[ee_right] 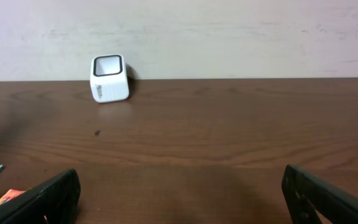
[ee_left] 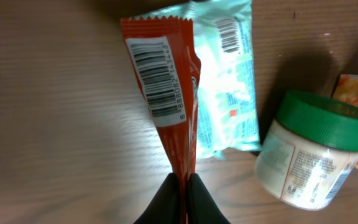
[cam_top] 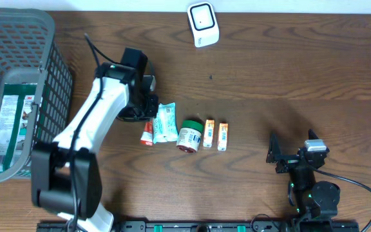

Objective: Scan the item barcode
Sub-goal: 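Carry the red stick pack out and set it beside the light-green pack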

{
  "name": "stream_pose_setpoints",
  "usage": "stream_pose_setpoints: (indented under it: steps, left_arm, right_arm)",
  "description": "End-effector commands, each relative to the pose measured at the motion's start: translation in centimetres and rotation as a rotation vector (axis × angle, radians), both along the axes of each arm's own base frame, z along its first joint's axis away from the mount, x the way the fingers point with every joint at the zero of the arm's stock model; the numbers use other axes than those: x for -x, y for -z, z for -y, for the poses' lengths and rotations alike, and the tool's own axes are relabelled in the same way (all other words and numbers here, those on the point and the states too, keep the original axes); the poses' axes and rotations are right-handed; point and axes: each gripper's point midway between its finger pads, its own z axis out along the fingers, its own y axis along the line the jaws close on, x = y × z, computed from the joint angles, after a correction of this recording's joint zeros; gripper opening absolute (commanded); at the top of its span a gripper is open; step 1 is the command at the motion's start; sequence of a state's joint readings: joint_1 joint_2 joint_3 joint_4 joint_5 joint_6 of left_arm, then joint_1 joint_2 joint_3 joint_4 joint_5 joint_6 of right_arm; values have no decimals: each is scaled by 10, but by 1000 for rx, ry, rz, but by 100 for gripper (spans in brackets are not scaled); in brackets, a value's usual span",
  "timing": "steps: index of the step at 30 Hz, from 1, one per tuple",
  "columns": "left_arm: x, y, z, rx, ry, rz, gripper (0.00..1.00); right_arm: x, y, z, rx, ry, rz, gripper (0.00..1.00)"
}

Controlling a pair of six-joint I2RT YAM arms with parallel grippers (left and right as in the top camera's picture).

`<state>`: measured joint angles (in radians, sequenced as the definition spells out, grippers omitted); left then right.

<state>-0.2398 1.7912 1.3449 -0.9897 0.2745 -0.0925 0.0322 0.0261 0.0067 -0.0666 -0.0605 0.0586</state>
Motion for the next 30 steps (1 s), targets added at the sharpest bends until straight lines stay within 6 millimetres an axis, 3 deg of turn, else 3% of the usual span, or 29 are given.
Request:
stream_pose_setpoints:
  steps: [1, 15, 25, 27, 30]
  left_arm:
    - [4, 10, 17, 71, 15, -51, 8]
    - [10, 15, 27, 67, -5, -77, 8]
    - [18, 35, 30, 44, -70, -93, 8]
    - [18, 34, 30, 46, -70, -93, 16]
    - [18, 30, 30, 49, -70, -86, 40]
  right_arm:
    - [0, 1, -3, 11, -15, -2, 99]
    - [0, 1, -3, 11, -15, -2, 99]
    - [0, 1, -3, 11, -15, -2, 99]
    - [0, 1, -3, 11, -15, -2, 99]
    - [0, 1, -3, 11, -15, -2, 99]
